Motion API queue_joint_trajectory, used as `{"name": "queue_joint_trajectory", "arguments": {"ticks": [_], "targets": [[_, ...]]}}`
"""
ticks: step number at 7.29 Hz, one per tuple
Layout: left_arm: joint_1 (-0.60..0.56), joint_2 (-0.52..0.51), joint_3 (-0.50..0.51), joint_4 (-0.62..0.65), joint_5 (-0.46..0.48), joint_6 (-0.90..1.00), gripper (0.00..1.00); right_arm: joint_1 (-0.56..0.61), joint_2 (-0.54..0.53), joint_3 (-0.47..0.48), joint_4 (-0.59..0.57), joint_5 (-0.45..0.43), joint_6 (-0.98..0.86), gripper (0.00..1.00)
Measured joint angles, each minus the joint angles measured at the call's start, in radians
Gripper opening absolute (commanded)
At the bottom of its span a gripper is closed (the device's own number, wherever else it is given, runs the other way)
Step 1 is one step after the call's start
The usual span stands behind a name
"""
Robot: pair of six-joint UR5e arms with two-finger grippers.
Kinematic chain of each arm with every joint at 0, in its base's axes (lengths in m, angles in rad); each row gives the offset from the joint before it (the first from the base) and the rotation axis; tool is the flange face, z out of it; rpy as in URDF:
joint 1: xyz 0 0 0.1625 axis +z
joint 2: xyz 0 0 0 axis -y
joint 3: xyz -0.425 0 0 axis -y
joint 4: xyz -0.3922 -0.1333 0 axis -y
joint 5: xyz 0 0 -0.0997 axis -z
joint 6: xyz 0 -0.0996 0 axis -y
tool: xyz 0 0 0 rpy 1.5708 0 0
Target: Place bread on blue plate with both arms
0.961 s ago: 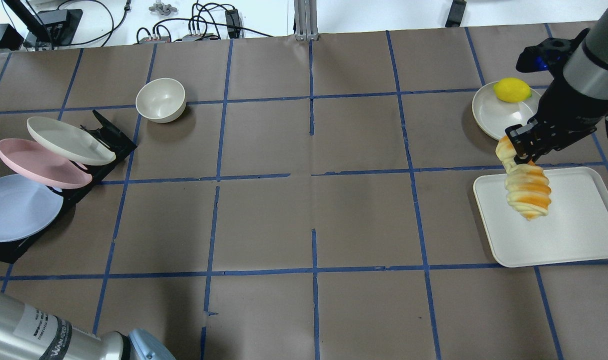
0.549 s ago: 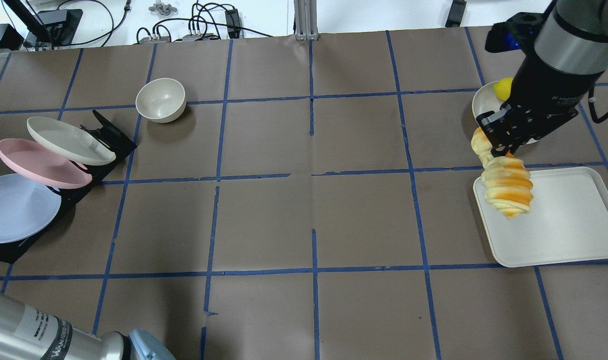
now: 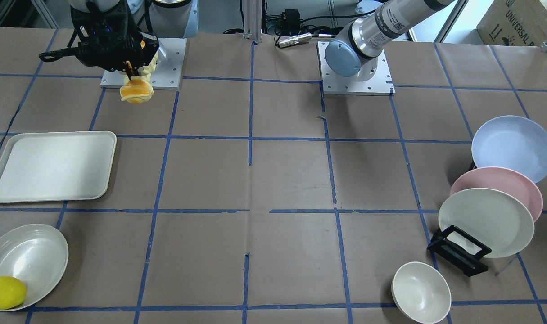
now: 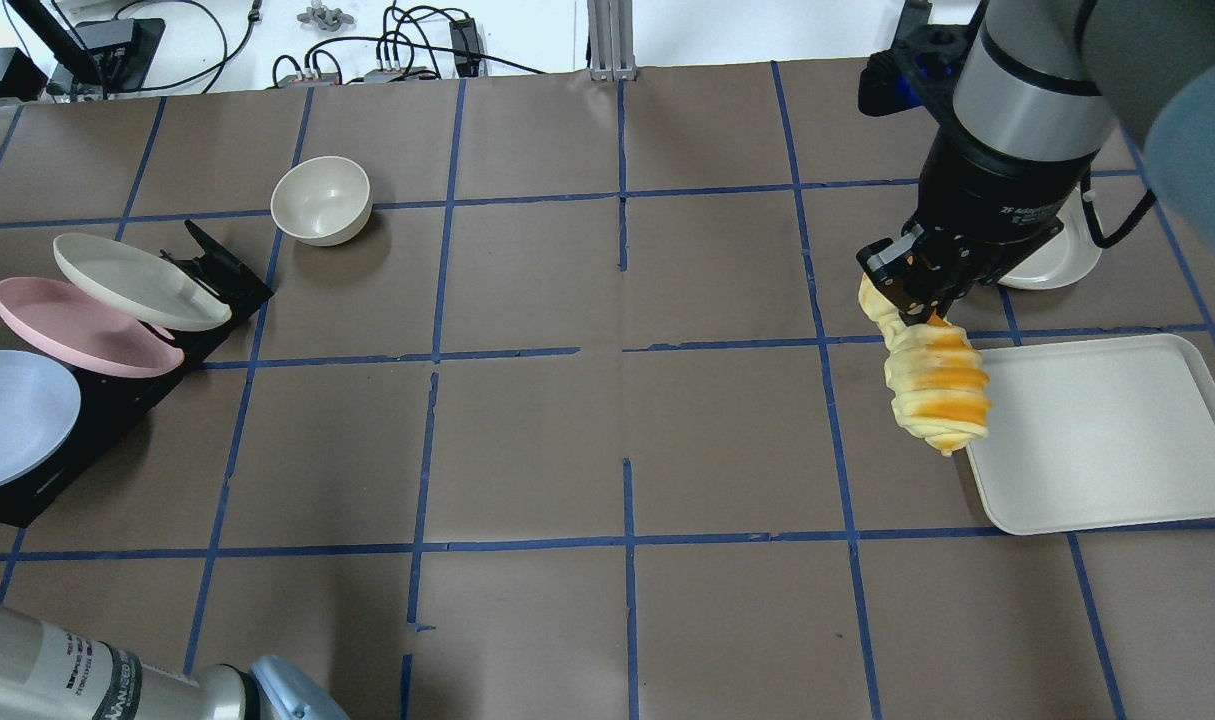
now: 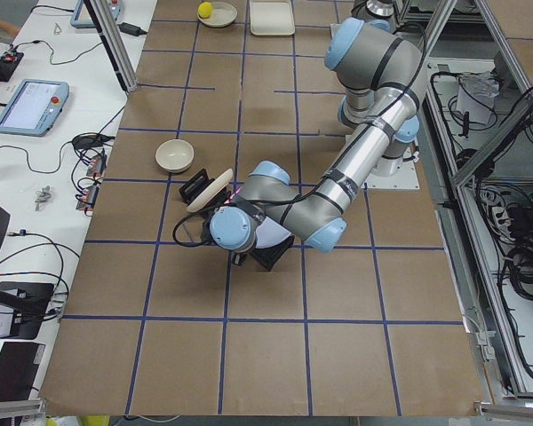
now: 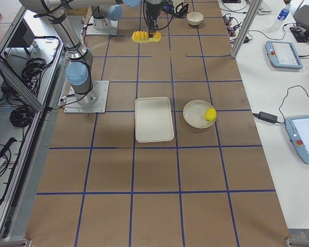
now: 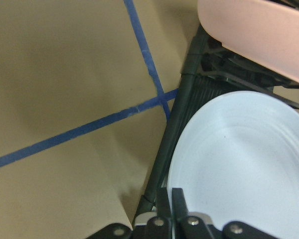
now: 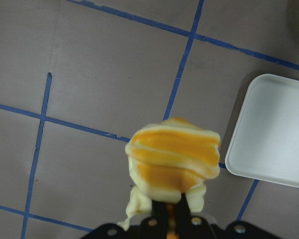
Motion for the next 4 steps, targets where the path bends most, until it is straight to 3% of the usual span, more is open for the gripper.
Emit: {"name": "queue_joint_trajectory", "arguments": {"ticks": [4], "targets": [[-0.021,0.23,-0.02,-0.187,0.008,-0.036,0.03,-0.003,-0.045,0.08,-0.014,-0.001,-0.016,0.05]]}}
